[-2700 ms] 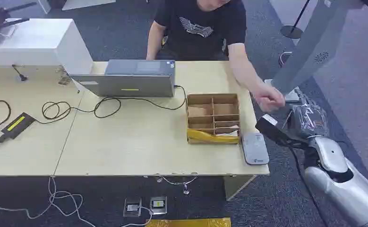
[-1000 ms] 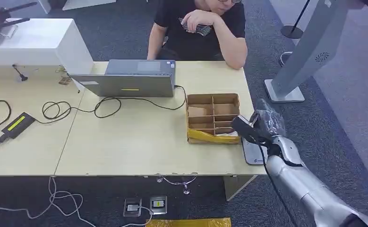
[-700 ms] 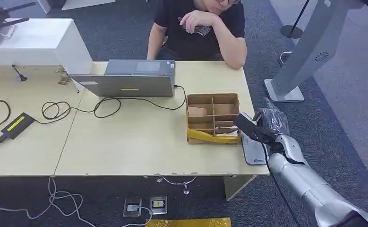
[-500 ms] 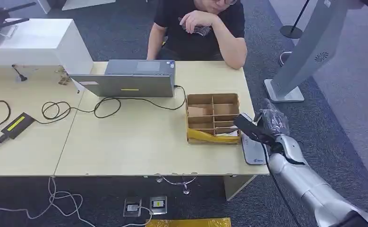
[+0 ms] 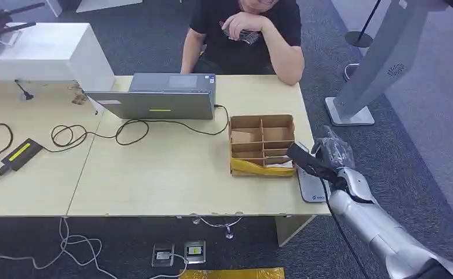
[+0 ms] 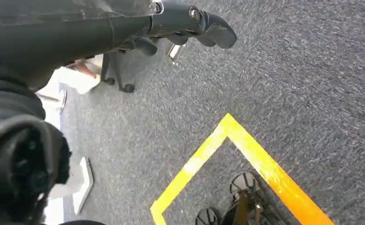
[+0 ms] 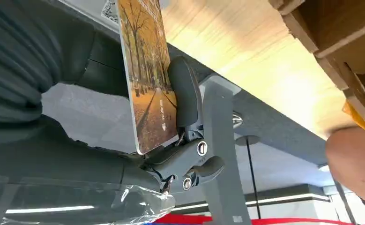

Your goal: Pass the card to the sensor for recognition and then transmit it.

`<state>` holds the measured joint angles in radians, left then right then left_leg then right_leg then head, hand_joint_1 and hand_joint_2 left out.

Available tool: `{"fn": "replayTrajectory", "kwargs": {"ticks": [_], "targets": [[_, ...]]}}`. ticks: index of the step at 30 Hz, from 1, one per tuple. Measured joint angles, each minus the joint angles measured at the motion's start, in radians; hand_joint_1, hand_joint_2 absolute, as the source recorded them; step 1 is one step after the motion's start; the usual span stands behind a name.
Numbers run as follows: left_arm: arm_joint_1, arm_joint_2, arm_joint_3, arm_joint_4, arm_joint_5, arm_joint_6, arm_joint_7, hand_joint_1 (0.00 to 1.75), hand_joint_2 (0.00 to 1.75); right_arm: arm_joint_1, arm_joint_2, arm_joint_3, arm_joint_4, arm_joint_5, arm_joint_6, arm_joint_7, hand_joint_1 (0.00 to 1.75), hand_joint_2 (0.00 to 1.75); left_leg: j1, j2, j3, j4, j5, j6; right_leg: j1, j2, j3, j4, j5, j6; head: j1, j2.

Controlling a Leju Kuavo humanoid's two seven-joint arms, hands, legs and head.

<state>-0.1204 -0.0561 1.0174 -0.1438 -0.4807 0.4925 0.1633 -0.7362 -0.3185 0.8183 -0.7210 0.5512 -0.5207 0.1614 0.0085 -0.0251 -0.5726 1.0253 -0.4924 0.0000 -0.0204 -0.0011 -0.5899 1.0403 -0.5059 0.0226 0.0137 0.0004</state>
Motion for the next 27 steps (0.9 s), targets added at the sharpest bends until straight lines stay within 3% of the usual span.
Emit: {"fn": "replayTrajectory", "kwargs": {"ticks": [15, 27], "targets": [[0.004, 0.008, -0.04, 0.0, -0.036, -0.004, 0.012, 0.0, 0.0, 0.003, 0.002, 0.003, 0.064, -0.03, 0.003, -0.006, 1.75, 1.75, 0.0, 0.002, 0.001, 0.0, 0.0, 0.0, 0.0, 0.001, 0.0, 0.0, 0.0, 0.0, 0.0, 0.0], [0.009, 0.021, -0.085, 0.0, -0.119, -0.048, 0.018, 0.0, 0.0, 0.012, -0.013, 0.009, 0.085, -0.092, -0.014, -0.024, 1.75, 1.75, 0.0, 0.003, 0.001, 0.0, 0.0, 0.0, 0.0, 0.002, 0.0, 0.0, 0.0, 0.0, 0.0, 0.0]]}}
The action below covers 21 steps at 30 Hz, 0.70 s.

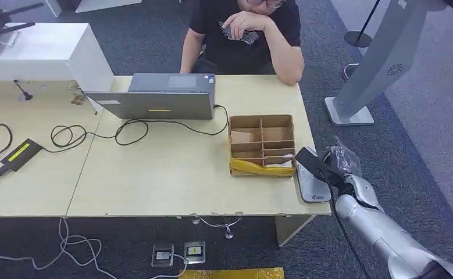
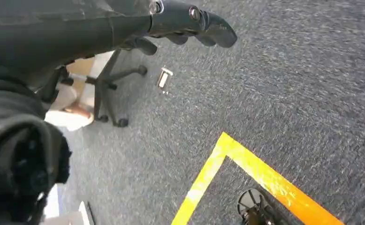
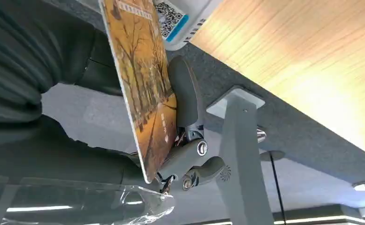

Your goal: Pass the card to the sensor for recognition and then transmit it.

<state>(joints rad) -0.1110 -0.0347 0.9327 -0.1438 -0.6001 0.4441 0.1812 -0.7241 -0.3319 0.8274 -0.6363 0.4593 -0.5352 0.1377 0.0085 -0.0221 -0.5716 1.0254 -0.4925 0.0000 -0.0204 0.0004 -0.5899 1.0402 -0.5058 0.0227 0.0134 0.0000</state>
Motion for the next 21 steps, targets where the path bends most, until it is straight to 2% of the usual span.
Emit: {"fn": "replayTrajectory", "kwargs": {"ticks": [15, 21], "targets": [[0.002, 0.006, -0.031, 0.0, -0.014, -0.01, 0.0, 0.0, 0.0, 0.005, -0.017, 0.004, -0.005, -0.012, -0.005, 0.006, 1.75, 1.75, 0.0, 0.001, 0.0, 0.0, 0.0, 0.0, 0.0, 0.001, 0.0, 0.0, 0.0, 0.0, 0.0, 0.0], [0.003, 0.008, -0.05, 0.0, -0.058, -0.035, 0.0, 0.0, 0.0, 0.002, -0.025, 0.009, -0.022, -0.015, -0.035, 0.013, 1.75, 1.75, 0.0, 0.001, 0.0, 0.0, 0.0, 0.0, 0.0, 0.001, 0.0, 0.0, 0.0, 0.0, 0.0, 0.0]]}}
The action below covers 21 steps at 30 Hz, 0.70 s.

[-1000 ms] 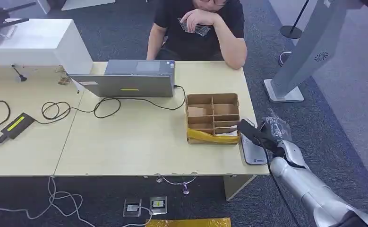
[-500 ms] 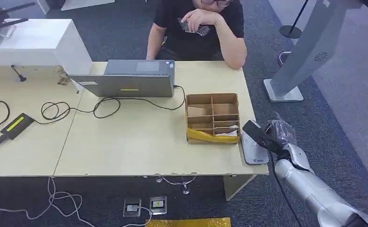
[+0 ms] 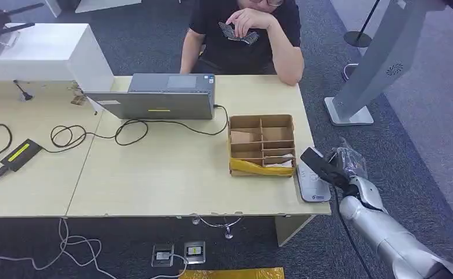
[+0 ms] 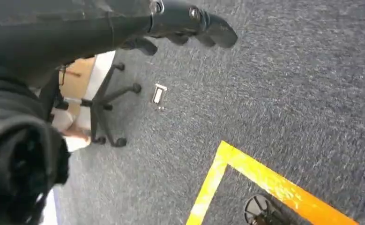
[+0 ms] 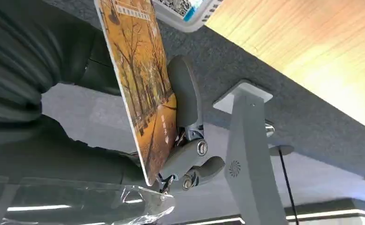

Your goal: Pass the card to the sensor for recognition and then transmit it.

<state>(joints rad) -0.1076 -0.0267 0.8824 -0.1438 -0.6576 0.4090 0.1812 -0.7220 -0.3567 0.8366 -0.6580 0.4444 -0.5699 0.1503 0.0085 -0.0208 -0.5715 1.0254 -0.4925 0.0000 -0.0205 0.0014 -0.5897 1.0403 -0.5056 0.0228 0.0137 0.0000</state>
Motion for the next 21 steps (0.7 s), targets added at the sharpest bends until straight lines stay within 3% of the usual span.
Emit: {"fn": "replayTrajectory", "kwargs": {"ticks": [10, 12, 13, 14, 21], "targets": [[0.0, 0.0, -0.002, 0.0, -0.004, -0.001, 0.0, 0.0, 0.0, -0.002, -0.002, 0.001, -0.004, 0.002, -0.002, 0.002, 1.75, 1.75, 0.0, 0.0, 0.0, 0.0, 0.0, 0.0, 0.0, 0.0, 0.0, 0.0, 0.0, 0.0, 0.0, 0.0], [0.001, 0.003, -0.017, 0.0, -0.033, -0.012, 0.0, 0.0, 0.0, -0.021, -0.02, 0.008, -0.041, 0.023, -0.003, 0.047, 1.75, 1.75, 0.0, 0.0, 0.0, 0.0, 0.0, 0.0, 0.0, 0.0, 0.0, 0.0, 0.0, 0.0, 0.0, 0.0], [0.004, 0.006, -0.038, 0.0, -0.073, -0.037, 0.0, 0.0, 0.0, -0.041, -0.067, 0.007, -0.139, 0.087, 0.007, 0.134, 1.75, 1.75, 0.0, 0.0, 0.0, 0.0, 0.0, 0.0, 0.0, 0.0, 0.0, 0.0, 0.0, 0.0, 0.0, 0.0], [0.005, 0.009, -0.058, 0.0, -0.109, -0.054, 0.0, 0.0, 0.0, -0.07, -0.12, -0.019, -0.29, 0.169, 0.067, 0.209, 1.75, 1.75, 0.0, 0.0, 0.0, 0.0, 0.0, 0.0, 0.0, 0.0, 0.0, 0.0, 0.0, 0.0, 0.0, 0.0], [0.007, 0.009, -0.079, 0.0, -0.134, -0.055, 0.006, 0.0, 0.0, -0.133, -0.151, -0.063, -0.446, 0.181, 0.124, 0.24, 1.75, 1.75, 0.0, 0.0, 0.0, 0.0, 0.0, 0.0, 0.0, 0.0, 0.0, 0.0, 0.0, 0.0, 0.0, 0.0]]}}
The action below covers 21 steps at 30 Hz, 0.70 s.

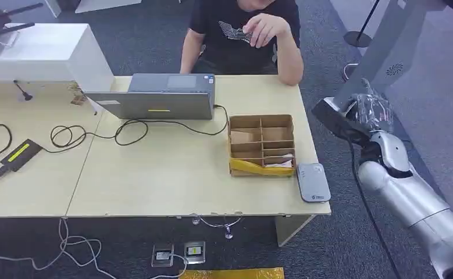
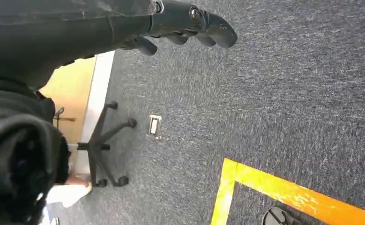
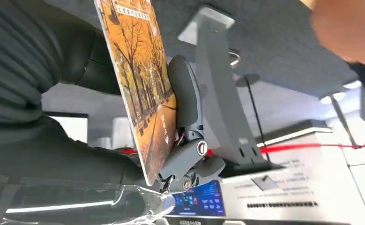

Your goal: Pass the card to the sensor for recognition and then transmit it.

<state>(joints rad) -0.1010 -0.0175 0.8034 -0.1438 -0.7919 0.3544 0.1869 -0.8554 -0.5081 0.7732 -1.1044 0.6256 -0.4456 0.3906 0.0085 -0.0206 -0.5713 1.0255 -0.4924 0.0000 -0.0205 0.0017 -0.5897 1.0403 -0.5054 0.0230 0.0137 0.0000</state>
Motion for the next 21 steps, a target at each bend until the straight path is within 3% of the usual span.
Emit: {"fn": "replayTrajectory", "kwargs": {"ticks": [14, 21], "targets": [[0.0, 0.0, -0.019, 0.0, -0.006, -0.006, 0.005, 0.0, 0.0, -0.01, -0.007, -0.026, -0.1, 0.0, 0.01, 0.001, 1.75, 1.75, 0.0, 0.0, 0.0, 0.0, 0.0, 0.0, 0.0, 0.0, 0.0, 0.0, 0.0, 0.0, 0.0, 0.0], [0.0, 0.0, -0.043, 0.0, -0.062, -0.035, -0.003, 0.0, 0.0, -0.011, 0.03, -0.019, -0.104, -0.018, 0.017, -0.052, 1.75, 1.75, 0.0, 0.0, -0.001, 0.0, 0.0, 0.0, 0.0, 0.0, 0.0, 0.0, 0.0, 0.0, 0.0, 0.0]]}}
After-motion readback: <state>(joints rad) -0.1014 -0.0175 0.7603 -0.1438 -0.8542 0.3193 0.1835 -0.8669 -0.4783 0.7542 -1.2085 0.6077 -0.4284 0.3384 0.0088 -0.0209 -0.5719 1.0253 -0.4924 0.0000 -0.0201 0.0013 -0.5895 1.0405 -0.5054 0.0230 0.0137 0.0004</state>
